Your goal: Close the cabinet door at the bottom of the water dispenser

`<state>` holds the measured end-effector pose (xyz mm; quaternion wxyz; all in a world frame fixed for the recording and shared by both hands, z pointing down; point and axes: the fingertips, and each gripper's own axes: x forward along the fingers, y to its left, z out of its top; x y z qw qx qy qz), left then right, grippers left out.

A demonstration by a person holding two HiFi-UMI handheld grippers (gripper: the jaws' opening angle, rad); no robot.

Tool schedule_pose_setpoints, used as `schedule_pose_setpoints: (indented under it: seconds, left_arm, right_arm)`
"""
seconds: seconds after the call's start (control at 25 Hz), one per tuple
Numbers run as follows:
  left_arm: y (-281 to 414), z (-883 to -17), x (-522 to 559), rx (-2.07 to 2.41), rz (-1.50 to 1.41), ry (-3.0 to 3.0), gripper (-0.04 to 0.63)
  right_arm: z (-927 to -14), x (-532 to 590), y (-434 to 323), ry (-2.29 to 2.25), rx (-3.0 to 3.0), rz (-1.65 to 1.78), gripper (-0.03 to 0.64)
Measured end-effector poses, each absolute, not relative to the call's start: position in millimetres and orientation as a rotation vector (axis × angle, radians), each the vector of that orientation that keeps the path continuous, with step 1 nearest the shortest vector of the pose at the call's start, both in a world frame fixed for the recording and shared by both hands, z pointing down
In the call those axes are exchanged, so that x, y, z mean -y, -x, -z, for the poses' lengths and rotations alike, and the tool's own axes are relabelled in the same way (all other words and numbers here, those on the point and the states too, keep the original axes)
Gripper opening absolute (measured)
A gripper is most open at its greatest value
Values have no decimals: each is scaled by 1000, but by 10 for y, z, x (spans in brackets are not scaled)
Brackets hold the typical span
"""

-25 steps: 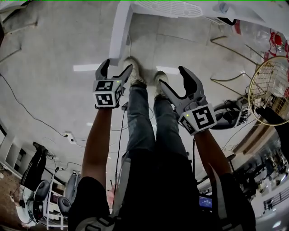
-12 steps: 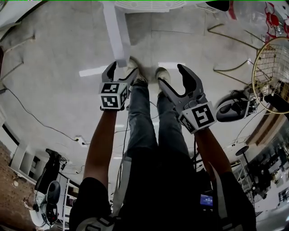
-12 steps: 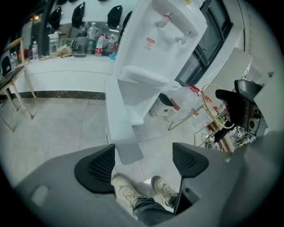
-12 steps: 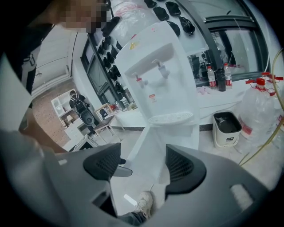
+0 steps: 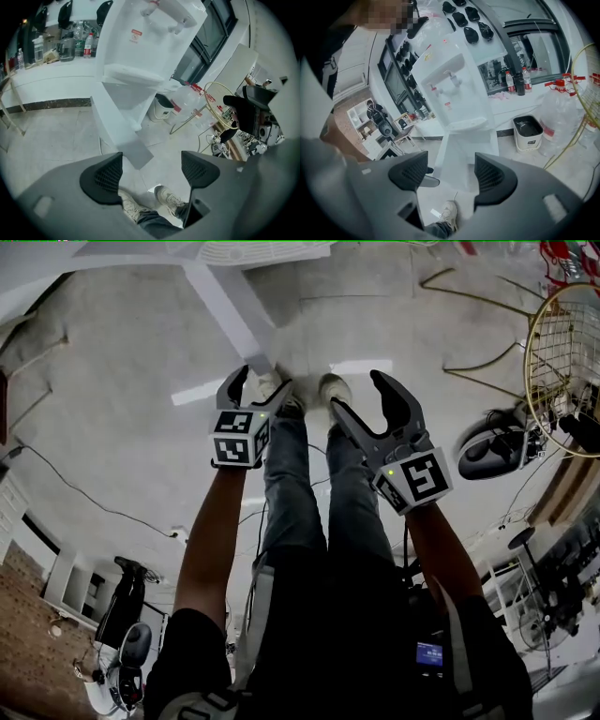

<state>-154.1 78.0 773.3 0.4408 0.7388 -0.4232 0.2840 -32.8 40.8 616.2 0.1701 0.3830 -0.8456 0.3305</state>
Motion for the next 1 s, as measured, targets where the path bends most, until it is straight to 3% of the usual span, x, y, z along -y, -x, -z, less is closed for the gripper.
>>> schedule_pose_setpoints:
  seconds: [1.0]
  left_arm:
    - [864, -7578, -140, 1026, -738, -1921, 403]
  right_arm:
    - [-6191, -313, -595, -1285, 2334, -978, 290]
